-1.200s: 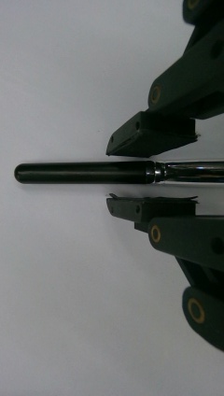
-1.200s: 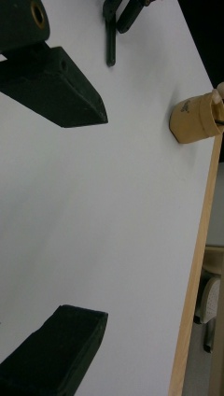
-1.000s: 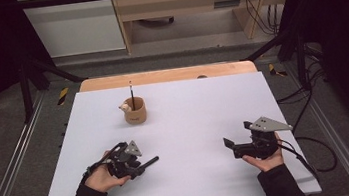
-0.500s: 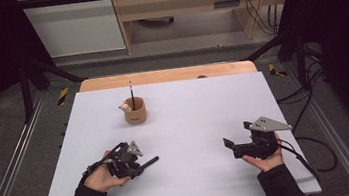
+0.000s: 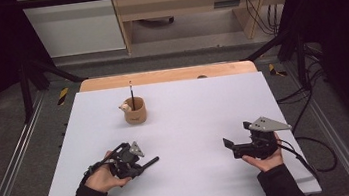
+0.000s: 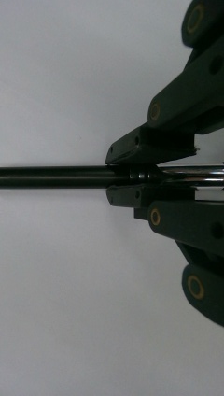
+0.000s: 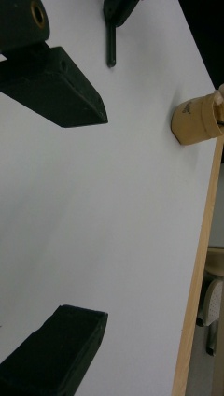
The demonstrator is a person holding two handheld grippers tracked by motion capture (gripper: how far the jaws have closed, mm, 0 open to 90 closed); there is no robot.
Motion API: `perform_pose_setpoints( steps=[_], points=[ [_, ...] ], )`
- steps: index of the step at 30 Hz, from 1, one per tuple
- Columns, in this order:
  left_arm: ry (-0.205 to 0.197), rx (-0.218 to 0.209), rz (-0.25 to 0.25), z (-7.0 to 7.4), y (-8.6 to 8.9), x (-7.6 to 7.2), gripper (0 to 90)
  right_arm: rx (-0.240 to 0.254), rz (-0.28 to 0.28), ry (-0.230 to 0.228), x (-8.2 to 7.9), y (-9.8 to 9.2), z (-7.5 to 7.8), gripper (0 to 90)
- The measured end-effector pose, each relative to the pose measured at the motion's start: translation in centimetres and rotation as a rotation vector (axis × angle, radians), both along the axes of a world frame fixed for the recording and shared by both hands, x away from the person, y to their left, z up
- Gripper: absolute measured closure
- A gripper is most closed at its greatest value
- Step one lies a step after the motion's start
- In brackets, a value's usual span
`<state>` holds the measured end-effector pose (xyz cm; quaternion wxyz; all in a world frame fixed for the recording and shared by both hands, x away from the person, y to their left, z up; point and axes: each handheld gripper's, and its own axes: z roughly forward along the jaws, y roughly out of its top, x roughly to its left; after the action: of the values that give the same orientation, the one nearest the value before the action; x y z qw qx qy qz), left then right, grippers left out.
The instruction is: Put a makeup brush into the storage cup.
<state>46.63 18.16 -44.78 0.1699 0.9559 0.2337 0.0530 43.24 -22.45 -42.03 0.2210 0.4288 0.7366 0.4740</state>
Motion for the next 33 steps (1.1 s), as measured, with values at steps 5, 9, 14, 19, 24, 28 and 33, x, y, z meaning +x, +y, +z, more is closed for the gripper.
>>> perform_pose_setpoints(
  steps=[5,9,14,19,24,28,33],
  points=[
    [0.006,-0.002,0.004,0.0,0.0,0.1,78.4,-0.001,0.0,0.0,0.0,0.0,0.0,6.4],
    [0.01,-0.006,0.011,0.0,0.0,0.1,78.6,-0.001,0.001,0.001,0.0,0.0,0.0,6.5],
    [-0.005,-0.007,0.006,0.1,0.0,0.1,78.7,-0.002,0.002,0.001,0.0,0.0,0.0,6.5],
    [-0.013,-0.02,-0.001,0.5,0.1,-0.2,78.8,-0.001,0.002,0.001,0.0,0.0,0.0,6.5],
    [-0.024,-0.053,-0.006,1.1,0.3,-0.3,78.8,0.0,0.005,-0.001,0.0,0.0,0.0,6.5],
    [-0.035,-0.09,-0.006,1.5,0.4,-0.4,78.7,0.001,0.006,-0.004,0.0,0.0,0.1,6.5],
    [-0.056,-0.127,-0.001,2.0,0.4,-0.6,78.8,0.001,0.008,-0.004,0.0,0.0,0.0,6.5]
  ],
)
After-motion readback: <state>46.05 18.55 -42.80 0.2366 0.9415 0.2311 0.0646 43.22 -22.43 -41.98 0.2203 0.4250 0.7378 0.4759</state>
